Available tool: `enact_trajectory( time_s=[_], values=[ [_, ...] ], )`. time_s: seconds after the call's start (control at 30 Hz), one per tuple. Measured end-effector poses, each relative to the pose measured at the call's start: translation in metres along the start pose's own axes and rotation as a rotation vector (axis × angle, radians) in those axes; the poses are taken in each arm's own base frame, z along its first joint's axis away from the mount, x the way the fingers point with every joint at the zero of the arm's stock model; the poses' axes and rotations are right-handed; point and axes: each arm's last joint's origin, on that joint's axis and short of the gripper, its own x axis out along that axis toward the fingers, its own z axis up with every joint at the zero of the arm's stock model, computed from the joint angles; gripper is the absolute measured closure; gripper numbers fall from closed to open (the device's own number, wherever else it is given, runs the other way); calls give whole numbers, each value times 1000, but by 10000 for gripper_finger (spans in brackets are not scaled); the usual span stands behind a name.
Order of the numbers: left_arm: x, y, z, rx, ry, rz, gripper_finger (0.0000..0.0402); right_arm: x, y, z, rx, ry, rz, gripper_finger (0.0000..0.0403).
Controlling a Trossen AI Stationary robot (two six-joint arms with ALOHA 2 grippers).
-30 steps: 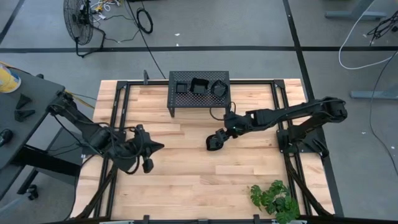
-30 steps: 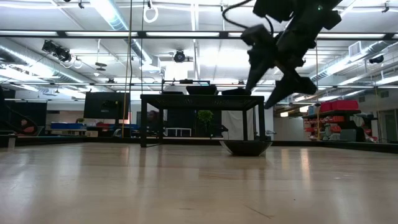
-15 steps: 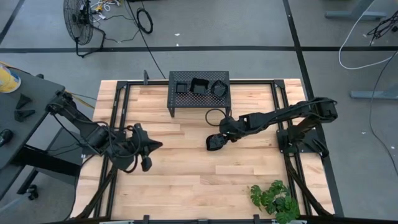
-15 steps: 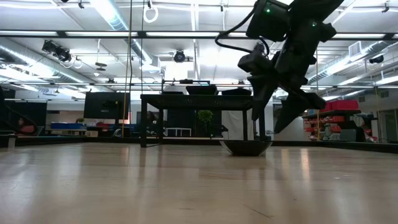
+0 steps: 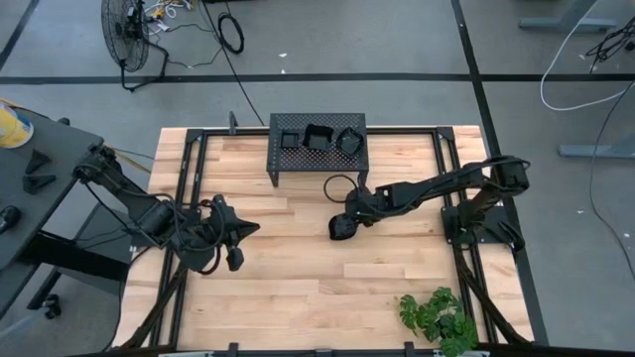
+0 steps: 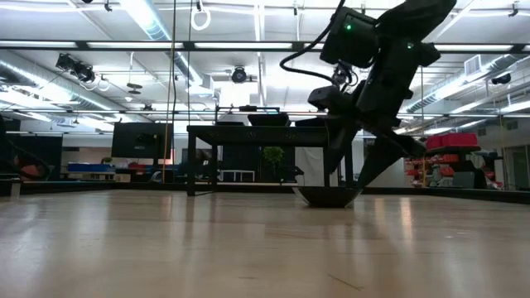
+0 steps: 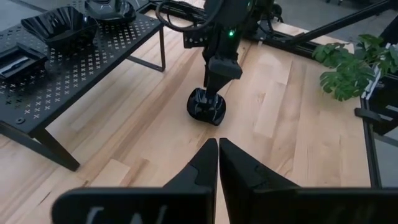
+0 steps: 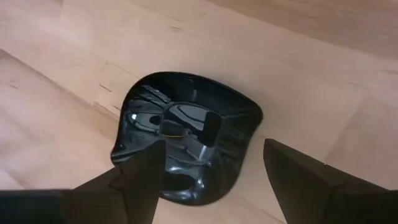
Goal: Pick & Place Mini shaped plates
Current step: Stack the leaf shaped plate on top of the other leaf shaped plate on the shelf
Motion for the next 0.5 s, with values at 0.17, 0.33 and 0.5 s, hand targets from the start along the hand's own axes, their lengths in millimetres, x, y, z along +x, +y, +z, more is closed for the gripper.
enact_trajectory(
  time_s=[0.17, 0.33, 0.5],
  values=[
    [0, 0, 0, 0, 0, 0, 383, 8, -1, -1, 20, 14, -17, 133],
    [0, 0, 0, 0, 0, 0, 383, 10, -1, -1, 20, 17, -21, 133],
    [0, 0, 0, 1, 1, 0, 383, 10, -3, -2, 20, 22, -33, 133]
  ],
)
